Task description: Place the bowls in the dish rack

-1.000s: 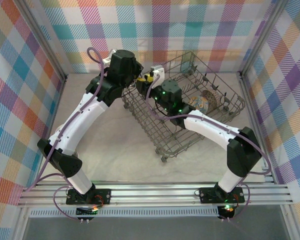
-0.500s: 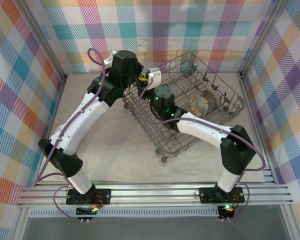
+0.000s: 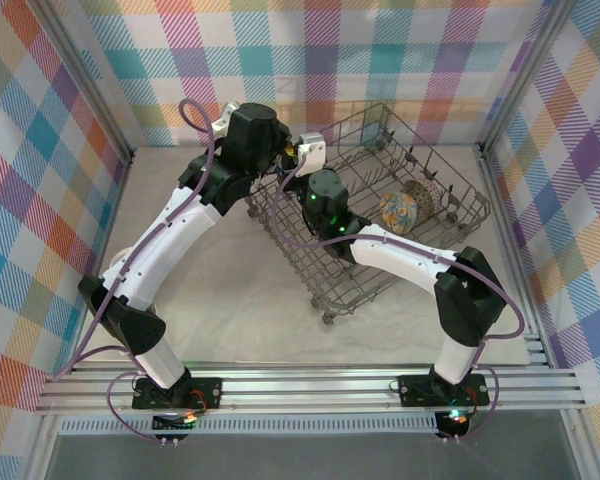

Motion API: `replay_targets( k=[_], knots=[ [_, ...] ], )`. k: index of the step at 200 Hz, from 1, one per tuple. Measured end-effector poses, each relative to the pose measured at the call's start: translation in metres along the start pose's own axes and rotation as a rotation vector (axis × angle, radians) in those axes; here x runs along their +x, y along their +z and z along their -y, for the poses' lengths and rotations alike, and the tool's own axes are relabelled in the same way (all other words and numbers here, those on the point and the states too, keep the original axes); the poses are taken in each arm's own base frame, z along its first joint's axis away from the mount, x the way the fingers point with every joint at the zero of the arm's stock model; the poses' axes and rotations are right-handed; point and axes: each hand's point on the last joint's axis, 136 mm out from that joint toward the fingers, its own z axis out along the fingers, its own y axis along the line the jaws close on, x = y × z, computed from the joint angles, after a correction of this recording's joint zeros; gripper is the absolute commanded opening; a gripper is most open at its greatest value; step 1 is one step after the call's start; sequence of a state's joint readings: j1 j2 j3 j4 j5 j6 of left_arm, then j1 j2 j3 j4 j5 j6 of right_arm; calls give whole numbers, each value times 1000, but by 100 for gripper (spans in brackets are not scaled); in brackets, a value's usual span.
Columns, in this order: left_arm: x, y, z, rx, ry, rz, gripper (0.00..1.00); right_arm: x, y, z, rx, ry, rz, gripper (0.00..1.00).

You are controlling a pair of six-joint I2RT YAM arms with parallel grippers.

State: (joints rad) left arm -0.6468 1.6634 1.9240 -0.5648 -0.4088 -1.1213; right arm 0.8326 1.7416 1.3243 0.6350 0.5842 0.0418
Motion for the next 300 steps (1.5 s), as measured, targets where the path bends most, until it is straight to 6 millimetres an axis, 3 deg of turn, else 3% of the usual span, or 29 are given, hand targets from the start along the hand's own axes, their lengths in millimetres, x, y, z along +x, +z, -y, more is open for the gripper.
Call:
replay_targets(
  k=[52, 73, 109, 132, 156, 177, 207, 243, 300],
  knots=[
    [5, 7, 4, 40, -5, -5, 47, -15, 6, 11, 50, -21, 21, 0],
    [5, 7, 12, 74, -2, -6, 61, -26, 10, 17, 65, -14, 30, 0],
    [-3, 6, 21, 112, 72, 6, 72, -34, 23, 46, 145, -23, -3, 0],
    [-21, 5, 32, 161, 108, -12, 74, -29, 39, 71, 229, -57, -49, 0],
    [-63, 9, 41, 228, 88, 12, 75, -17, 53, 93, 304, -104, -117, 0],
    [-90, 23, 36, 262, 74, -5, 75, -8, 58, 113, 369, -161, -168, 0],
    [-109, 46, 18, 268, 103, -68, 75, 2, 52, 133, 434, -302, -245, 0],
    [-117, 54, -7, 252, 182, -129, 76, 4, 35, 152, 481, -483, -360, 0],
    [-103, 60, -59, 199, 320, -236, 77, -34, -35, 184, 592, -647, -451, 0]
  ],
)
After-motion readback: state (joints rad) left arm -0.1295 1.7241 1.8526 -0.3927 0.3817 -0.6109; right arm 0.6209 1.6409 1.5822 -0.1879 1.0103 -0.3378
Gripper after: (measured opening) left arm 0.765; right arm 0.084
